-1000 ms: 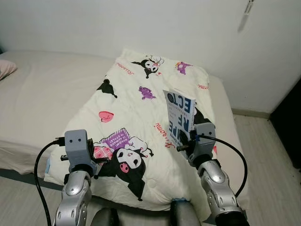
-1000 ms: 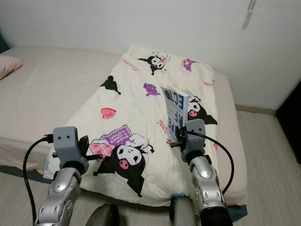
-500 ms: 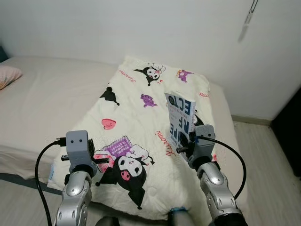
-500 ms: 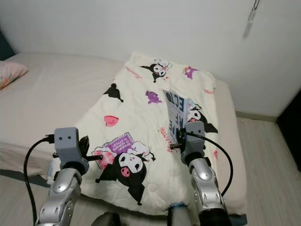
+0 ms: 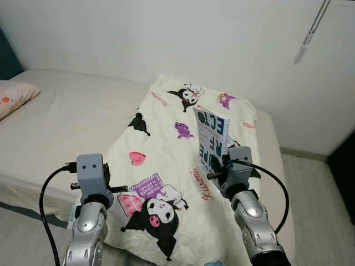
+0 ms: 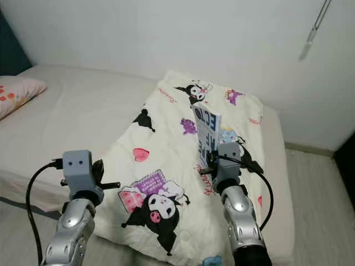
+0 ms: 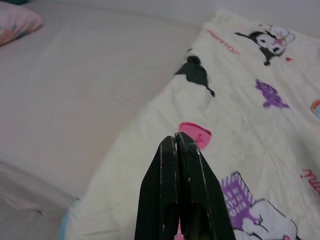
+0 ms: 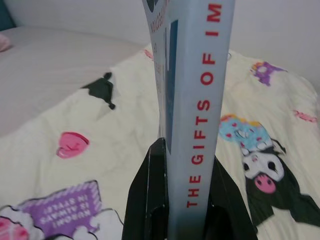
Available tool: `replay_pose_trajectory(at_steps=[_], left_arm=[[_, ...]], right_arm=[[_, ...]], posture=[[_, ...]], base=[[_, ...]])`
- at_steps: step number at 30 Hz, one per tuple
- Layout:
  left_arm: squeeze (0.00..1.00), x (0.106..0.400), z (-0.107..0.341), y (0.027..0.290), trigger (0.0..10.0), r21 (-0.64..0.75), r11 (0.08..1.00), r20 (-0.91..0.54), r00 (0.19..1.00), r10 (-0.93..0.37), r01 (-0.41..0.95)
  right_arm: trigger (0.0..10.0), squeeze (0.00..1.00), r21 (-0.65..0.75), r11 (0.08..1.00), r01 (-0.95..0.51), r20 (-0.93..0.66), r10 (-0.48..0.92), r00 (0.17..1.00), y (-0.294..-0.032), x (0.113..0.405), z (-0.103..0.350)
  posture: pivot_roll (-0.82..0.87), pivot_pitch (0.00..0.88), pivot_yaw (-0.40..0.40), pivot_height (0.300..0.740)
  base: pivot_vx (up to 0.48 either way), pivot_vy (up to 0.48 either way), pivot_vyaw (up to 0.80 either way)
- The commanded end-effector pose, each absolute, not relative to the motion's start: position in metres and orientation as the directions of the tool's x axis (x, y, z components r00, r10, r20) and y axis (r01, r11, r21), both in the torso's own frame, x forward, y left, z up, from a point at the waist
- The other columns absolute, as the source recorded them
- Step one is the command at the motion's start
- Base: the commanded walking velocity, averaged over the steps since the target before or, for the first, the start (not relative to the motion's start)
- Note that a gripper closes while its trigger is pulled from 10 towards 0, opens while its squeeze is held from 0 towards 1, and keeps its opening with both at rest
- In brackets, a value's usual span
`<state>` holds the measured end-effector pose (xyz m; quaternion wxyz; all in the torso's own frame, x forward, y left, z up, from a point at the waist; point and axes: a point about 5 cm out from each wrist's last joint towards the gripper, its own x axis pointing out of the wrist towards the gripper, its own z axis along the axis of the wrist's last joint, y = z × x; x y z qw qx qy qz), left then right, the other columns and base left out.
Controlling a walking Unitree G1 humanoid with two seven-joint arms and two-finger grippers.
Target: Clean up the room
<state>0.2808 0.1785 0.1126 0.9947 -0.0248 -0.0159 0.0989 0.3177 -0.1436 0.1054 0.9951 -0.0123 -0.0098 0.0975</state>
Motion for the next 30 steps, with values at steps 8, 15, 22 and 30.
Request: replay_pose_trajectory(at_steps=[8, 15, 22, 30], left_arm=[[0.0, 0.279, 0.109, 0.178, 10.0, -0.032, 0.982, 0.013, 0.983, 0.185, -0.185], [0.0, 0.28, 0.102, 0.173, 10.0, -0.023, 0.987, -0.048, 0.986, 0.157, -0.158], [0.0, 0.273, 0.071, 0.166, 10.0, 0.095, 0.992, -0.139, 0.986, 0.095, -0.082], [0.0, 0.272, 0.067, 0.168, 10.0, 0.116, 0.991, -0.15, 0.986, 0.076, -0.059]], right_arm=[[10.0, 0.0, 0.005, 0.983, -0.185, 0.021, 0.184, 0.983, -0.144, 0.317, 0.107], [10.0, 0.0, 0.017, 0.984, -0.178, -0.038, 0.178, 0.983, -0.144, 0.315, 0.096], [10.0, 0.0, -0.058, 0.992, -0.112, -0.178, 0.1, 0.979, -0.144, 0.312, 0.064], [10.0, 0.0, -0.024, 0.994, -0.103, -0.193, 0.097, 0.976, -0.141, 0.311, 0.058]], posture=[[0.0, 0.098, -0.025, 0.74], [0.0, 0.098, -0.017, 0.74], [0.0, 0.102, 0.005, 0.74], [0.01, 0.095, 0.007, 0.74]], base=[[0.0, 0.0, 0.0], [0.0, 0.0, 0.0], [0.0, 0.0, 0.0], [0.0, 0.0, 0.0]])
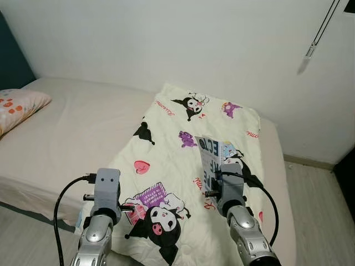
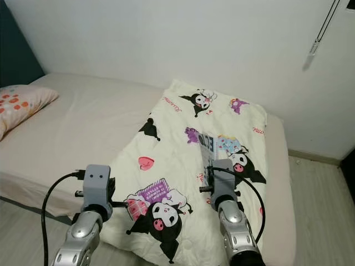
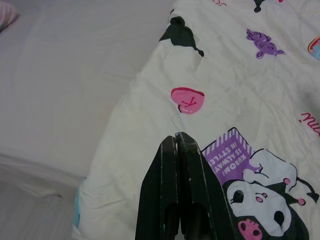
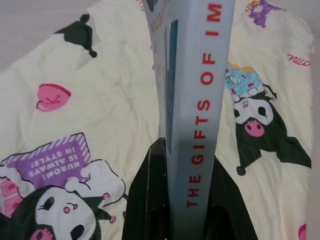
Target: Clean up the room
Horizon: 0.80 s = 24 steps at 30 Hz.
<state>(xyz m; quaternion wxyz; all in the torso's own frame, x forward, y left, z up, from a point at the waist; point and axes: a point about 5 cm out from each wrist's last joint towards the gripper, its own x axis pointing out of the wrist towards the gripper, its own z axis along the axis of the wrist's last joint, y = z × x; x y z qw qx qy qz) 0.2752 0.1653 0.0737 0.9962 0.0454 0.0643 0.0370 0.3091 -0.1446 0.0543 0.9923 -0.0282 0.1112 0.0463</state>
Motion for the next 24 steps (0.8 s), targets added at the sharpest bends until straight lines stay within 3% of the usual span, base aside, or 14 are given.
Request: replay_pose_trajectory(at_steps=[1, 24], left_arm=[[0.0, 0.2718, 0.0675, 0.1679, 10.0, 0.111, 0.992, -0.151, 0.985, 0.077, -0.061], [0.0, 0.2705, 0.0629, 0.1685, 10.0, 0.089, 0.992, -0.166, 0.981, 0.102, -0.088]], right_arm=[[10.0, 0.0, -0.003, 0.994, -0.106, -0.188, 0.103, 0.977, -0.1412, 0.3108, 0.0588], [10.0, 0.0, 0.019, 0.993, -0.118, -0.181, 0.119, 0.976, -0.139, 0.3098, 0.0557]], posture=[[0.01, 0.094, 0.008, 0.74], [0.0, 0.074, 0.01, 0.74]], base=[[0.0, 0.0, 0.0], [0.0, 0.0, 0.0]])
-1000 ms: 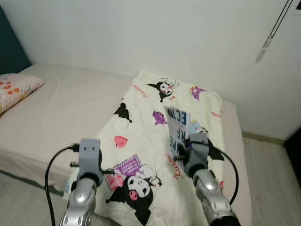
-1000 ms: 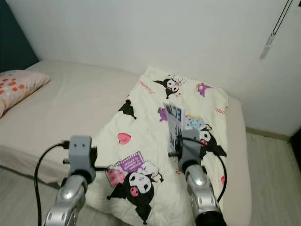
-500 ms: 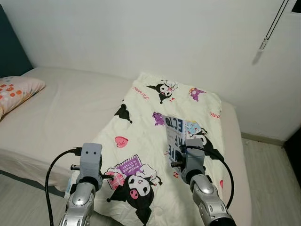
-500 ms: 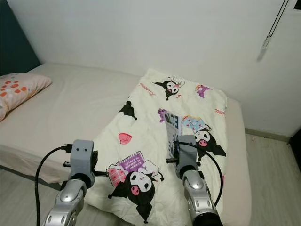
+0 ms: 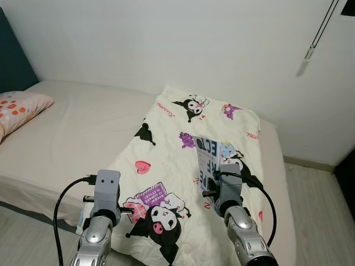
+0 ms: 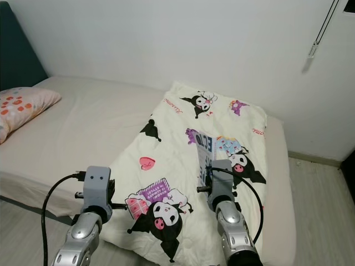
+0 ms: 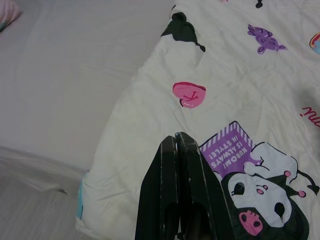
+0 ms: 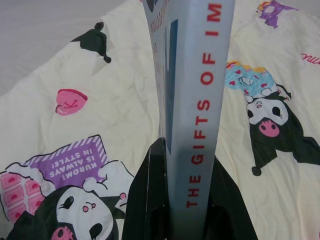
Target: Clean up the room
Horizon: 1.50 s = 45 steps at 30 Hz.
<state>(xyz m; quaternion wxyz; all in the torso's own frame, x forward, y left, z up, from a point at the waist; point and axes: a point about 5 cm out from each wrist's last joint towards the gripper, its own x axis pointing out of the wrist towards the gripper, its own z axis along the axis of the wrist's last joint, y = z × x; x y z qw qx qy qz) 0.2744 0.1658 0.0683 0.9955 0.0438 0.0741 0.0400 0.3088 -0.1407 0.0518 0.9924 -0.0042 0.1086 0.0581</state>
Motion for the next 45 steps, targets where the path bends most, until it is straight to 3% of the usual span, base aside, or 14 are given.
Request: replay_pose_trajectory(at_steps=[1, 14, 25, 45], left_arm=[[0.0, 0.27, 0.063, 0.169, 10.0, 0.089, 0.992, -0.166, 0.981, 0.102, -0.088], [0.0, 0.263, 0.058, 0.164, 10.0, 0.083, 0.986, -0.15, 0.976, 0.157, -0.146], [0.0, 0.267, 0.065, 0.175, 10.0, 0.104, 0.982, -0.118, 0.979, 0.167, -0.155], [0.0, 0.273, 0.07, 0.172, 10.0, 0.096, 0.99, -0.117, 0.987, 0.111, -0.1]], right_arm=[[10.0, 0.0, 0.019, 0.993, -0.118, -0.181, 0.119, 0.976, -0.139, 0.31, 0.056], [10.0, 0.0, -0.013, 0.972, -0.235, -0.23, 0.225, 0.947, -0.14, 0.312, 0.053], [10.0, 0.0, 0.008, 0.984, -0.18, -0.189, 0.178, 0.966, -0.145, 0.314, 0.058], [10.0, 0.0, 0.039, 0.989, -0.143, -0.189, 0.148, 0.971, -0.144, 0.309, 0.053]], posture=[[0.0, 0.074, 0.01, 0.74], [-0.01, 0.065, -0.085, 0.74], [0.0, 0.071, -0.038, 0.74], [0.01, 0.081, -0.004, 0.74]], base=[[0.0, 0.0, 0.0], [0.0, 0.0, 0.0], [0.0, 0.0, 0.0], [0.0, 0.034, 0.0]])
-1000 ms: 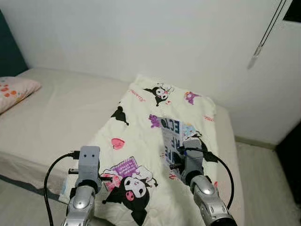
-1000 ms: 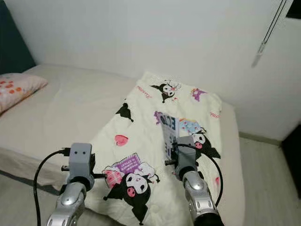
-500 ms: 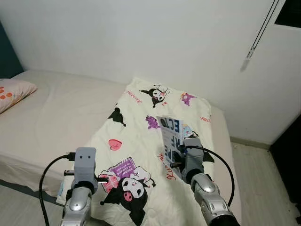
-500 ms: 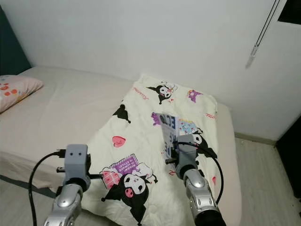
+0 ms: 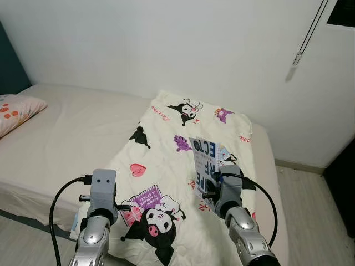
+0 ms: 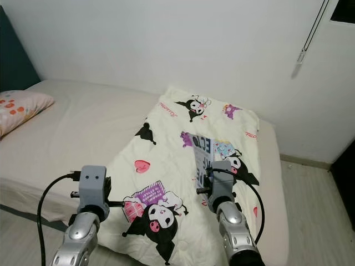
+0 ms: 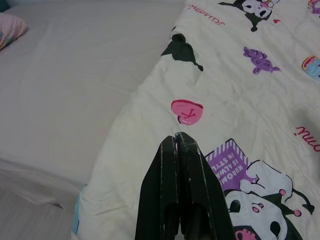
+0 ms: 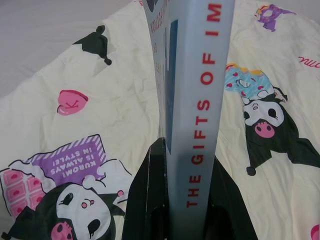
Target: Clean up the room
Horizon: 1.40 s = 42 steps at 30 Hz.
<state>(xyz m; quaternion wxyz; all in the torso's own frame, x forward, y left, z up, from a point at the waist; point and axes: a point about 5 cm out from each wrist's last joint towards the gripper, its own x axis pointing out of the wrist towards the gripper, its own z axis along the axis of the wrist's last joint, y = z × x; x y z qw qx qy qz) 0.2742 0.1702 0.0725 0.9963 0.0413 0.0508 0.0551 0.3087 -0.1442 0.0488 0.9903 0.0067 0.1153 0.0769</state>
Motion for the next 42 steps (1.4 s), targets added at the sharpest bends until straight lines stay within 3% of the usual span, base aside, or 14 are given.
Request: replay_pose_trajectory(at_steps=[1, 37, 42], left_arm=[[0.0, 0.273, 0.07, 0.172, 10.0, 0.095, 0.99, -0.116, 0.987, 0.111, -0.1], [0.0, 0.271, 0.076, 0.183, 10.0, 0.102, 0.99, -0.112, 0.988, 0.107, -0.096], [0.0, 0.271, 0.08, 0.18, 10.0, 0.14, 0.989, -0.11, 0.992, 0.069, -0.053]], right_arm=[[10.0, 0.0, 0.04, 0.989, -0.143, -0.189, 0.148, 0.971, -0.144, 0.31, 0.053], [10.0, 0.0, 0.079, 0.986, -0.144, -0.179, 0.156, 0.971, -0.132, 0.313, 0.052], [10.0, 0.0, 0.084, 0.986, -0.143, -0.177, 0.156, 0.972, -0.13, 0.313, 0.052]], posture=[[0.02, 0.081, -0.004, 0.74], [0.06, 0.071, 0.015, 0.74], [0.06, 0.071, 0.018, 0.74]], base=[[0.0, 0.368, 0.0], [0.0, 0.384, 0.0], [0.0, -0.288, 0.0]])
